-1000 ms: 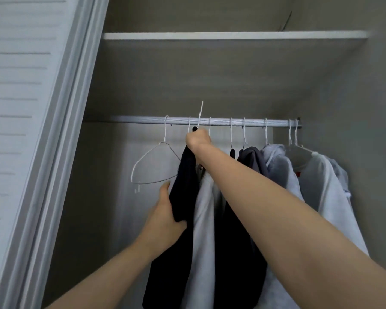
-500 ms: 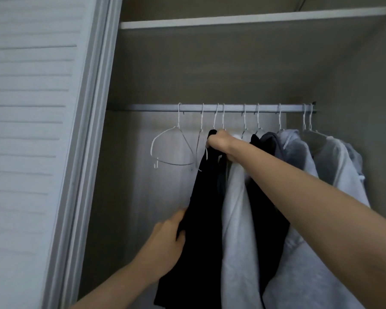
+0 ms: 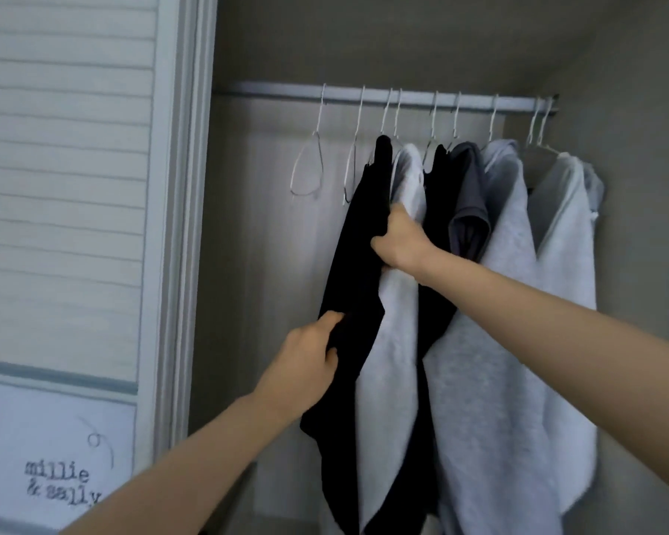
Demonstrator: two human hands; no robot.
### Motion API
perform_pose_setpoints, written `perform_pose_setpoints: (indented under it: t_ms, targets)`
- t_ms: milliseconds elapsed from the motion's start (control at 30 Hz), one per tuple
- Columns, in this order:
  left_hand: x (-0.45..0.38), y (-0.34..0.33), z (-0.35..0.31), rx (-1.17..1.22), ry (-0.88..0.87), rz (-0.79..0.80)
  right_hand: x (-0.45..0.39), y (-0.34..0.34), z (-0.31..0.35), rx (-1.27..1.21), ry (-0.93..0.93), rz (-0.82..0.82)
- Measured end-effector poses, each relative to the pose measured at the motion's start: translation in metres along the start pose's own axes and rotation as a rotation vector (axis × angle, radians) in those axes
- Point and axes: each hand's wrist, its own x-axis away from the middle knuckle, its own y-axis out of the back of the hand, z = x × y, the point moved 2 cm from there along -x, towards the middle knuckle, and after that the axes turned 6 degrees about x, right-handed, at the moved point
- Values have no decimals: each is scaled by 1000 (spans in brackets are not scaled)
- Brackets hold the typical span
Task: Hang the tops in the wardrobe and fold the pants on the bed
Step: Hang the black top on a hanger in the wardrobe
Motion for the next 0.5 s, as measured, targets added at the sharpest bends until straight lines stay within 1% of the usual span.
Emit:
perform_pose_setpoints:
  t_ms: [67,167,333,400,500]
  targets:
    - [10,1,-4,-8,25,-22,23,-2,-4,-29,4,44]
    - [21,4,-13,-15,74,-53,52,-4,-12,-168,11,82]
    - [56,8,-35,27,169,-94,116,-18,-28,-478,-46,175]
    - [77,7,-42,23,219,-117,145,-31,-37,-516,0,190]
    - [116,4,-59,-11,339,-160,190,-50,-54,-519,77,238]
